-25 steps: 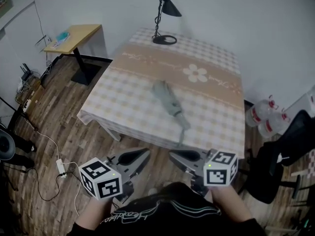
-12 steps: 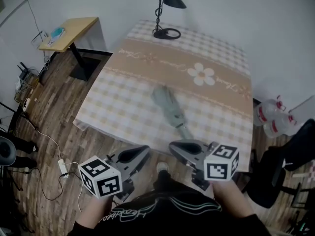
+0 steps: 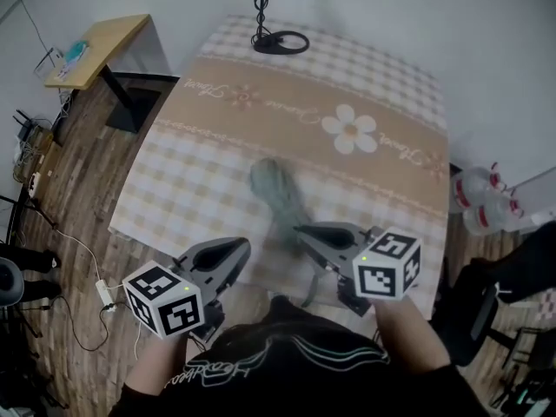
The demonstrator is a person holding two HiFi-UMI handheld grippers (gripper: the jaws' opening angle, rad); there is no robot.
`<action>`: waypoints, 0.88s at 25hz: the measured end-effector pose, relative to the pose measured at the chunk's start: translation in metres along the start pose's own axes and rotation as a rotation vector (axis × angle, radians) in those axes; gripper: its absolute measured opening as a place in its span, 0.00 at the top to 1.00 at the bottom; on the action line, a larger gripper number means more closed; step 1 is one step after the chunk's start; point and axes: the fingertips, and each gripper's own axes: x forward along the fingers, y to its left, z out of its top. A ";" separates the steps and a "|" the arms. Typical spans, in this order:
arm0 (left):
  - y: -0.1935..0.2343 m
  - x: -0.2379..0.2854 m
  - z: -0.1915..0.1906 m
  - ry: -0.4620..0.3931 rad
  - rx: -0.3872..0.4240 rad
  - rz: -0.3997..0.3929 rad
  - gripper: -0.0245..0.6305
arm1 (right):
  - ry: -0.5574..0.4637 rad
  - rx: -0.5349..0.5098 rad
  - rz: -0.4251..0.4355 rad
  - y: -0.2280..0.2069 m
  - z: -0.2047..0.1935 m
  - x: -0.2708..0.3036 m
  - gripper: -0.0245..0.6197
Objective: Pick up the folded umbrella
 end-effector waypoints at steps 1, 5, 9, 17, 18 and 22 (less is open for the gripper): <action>0.004 0.003 0.003 -0.002 -0.002 0.007 0.97 | 0.021 0.004 -0.007 -0.007 0.000 0.003 0.92; 0.017 0.008 0.007 -0.005 -0.038 0.001 0.97 | 0.100 0.017 -0.044 -0.029 -0.006 0.018 0.75; 0.038 0.011 0.009 0.026 -0.044 0.000 0.97 | 0.160 0.005 -0.107 -0.051 -0.011 0.033 0.67; 0.091 0.020 0.036 0.065 -0.060 -0.062 0.97 | 0.313 0.033 -0.257 -0.093 -0.032 0.073 0.52; 0.096 0.021 0.040 0.072 -0.054 -0.073 0.97 | 0.329 0.043 -0.287 -0.100 -0.034 0.077 0.52; 0.120 0.020 0.046 0.104 -0.058 -0.101 0.97 | 0.451 0.035 -0.417 -0.127 -0.052 0.090 0.51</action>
